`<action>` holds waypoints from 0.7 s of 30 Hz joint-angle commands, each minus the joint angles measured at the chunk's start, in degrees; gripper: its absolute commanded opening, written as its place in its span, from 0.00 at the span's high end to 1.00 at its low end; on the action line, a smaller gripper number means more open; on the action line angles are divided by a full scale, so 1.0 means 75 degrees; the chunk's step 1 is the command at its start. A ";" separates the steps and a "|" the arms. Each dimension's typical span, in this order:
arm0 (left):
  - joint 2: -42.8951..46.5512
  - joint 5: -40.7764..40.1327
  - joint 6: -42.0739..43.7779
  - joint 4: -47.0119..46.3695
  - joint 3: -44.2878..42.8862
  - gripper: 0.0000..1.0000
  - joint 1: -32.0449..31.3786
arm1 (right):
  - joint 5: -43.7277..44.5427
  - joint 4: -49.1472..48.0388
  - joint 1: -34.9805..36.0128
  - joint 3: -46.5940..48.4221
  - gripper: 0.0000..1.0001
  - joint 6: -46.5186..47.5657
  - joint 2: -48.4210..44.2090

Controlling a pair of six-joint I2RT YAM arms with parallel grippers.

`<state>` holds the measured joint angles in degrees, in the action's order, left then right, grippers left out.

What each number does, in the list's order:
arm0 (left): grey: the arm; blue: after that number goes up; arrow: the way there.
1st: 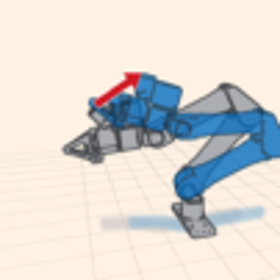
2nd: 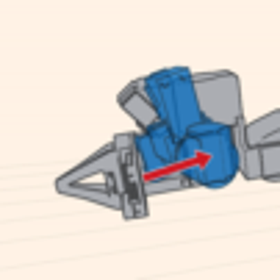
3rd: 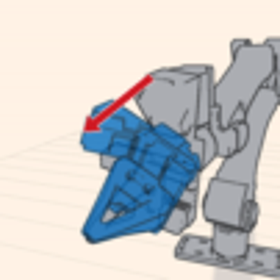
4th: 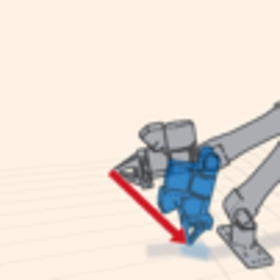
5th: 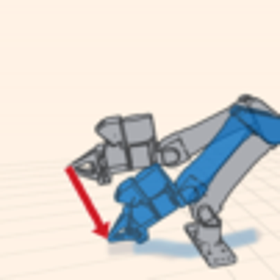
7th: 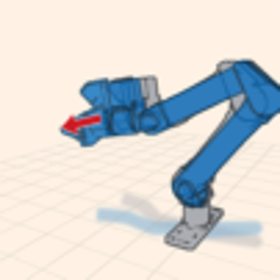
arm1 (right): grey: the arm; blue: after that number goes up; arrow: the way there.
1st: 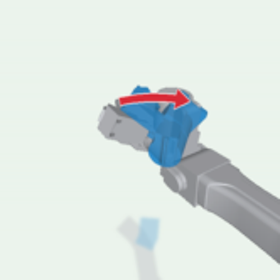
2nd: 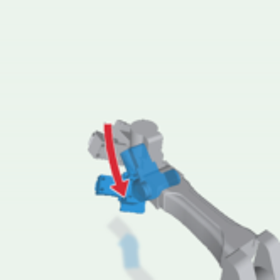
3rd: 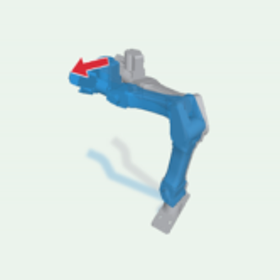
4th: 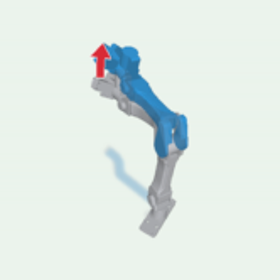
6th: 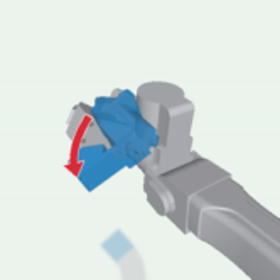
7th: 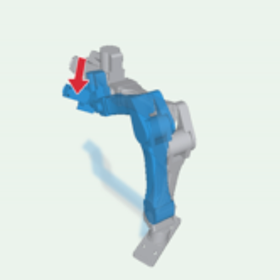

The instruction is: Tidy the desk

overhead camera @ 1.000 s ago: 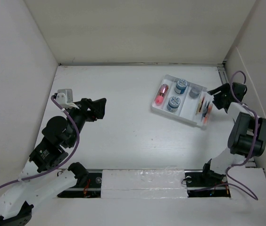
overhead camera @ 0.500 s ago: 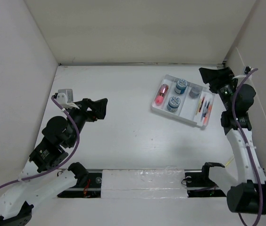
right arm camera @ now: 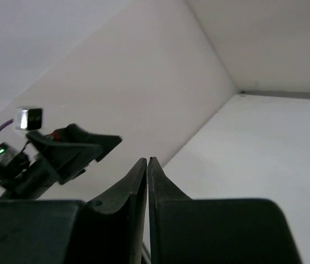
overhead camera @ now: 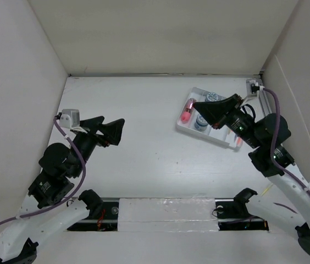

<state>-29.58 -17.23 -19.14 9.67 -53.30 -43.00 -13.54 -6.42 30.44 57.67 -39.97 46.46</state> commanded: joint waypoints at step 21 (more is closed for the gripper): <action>0.1179 0.0165 0.0419 -0.0891 0.0403 0.12 0.0027 | 0.2333 0.0703 0.2493 0.0959 0.44 0.1673 0.0438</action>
<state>-20.53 -16.64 -16.93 5.43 -50.37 -43.00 1.83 -0.14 48.80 62.43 -28.42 50.06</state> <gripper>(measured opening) 0.889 0.550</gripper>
